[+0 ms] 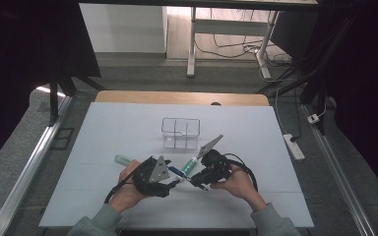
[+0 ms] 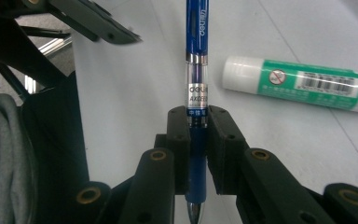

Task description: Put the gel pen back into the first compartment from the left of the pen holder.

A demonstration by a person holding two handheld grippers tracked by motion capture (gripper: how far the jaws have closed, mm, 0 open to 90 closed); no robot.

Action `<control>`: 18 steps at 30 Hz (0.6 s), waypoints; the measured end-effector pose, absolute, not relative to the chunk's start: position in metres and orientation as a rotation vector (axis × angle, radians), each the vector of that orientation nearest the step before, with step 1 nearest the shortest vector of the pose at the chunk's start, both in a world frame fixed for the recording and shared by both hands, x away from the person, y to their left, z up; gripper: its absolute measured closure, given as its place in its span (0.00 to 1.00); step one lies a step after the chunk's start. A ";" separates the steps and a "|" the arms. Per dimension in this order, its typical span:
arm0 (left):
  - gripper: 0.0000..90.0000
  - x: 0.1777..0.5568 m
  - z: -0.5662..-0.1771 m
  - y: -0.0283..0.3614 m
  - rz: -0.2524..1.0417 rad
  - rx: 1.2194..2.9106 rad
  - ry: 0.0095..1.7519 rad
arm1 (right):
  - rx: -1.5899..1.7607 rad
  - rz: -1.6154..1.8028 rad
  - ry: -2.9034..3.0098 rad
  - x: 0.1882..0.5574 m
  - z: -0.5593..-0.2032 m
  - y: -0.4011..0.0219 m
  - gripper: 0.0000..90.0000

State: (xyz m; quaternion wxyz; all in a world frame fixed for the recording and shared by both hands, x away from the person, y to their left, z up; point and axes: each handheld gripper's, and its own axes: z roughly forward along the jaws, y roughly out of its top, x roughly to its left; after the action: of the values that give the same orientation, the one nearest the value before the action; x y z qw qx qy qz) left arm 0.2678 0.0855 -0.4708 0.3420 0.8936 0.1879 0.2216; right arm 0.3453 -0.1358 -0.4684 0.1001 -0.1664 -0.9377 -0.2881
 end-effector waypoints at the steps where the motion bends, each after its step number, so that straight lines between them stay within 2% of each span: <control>1: 0.36 0.268 -0.471 0.084 0.586 2.336 0.478 | -0.481 -0.850 -2.771 0.345 -0.469 -0.135 0.89; 9: 0.40 0.267 -0.478 0.073 0.642 2.433 0.399 | -0.476 -0.847 -2.717 0.344 -0.465 -0.130 0.89; 15: 0.57 0.267 -0.481 0.071 0.670 2.479 0.366 | -0.481 -0.846 -2.666 0.346 -0.462 -0.131 0.89; 18: 0.59 0.267 -0.482 0.070 0.670 2.483 0.365 | -0.487 -0.848 -2.653 0.347 -0.462 -0.132 0.89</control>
State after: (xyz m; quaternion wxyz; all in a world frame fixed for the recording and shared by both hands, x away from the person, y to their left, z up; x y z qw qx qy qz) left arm 0.2673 0.0700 -0.4820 0.2687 0.9207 0.1354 0.2483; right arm 0.3472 -0.1318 -0.4617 0.1565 -0.1700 -0.9267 -0.2964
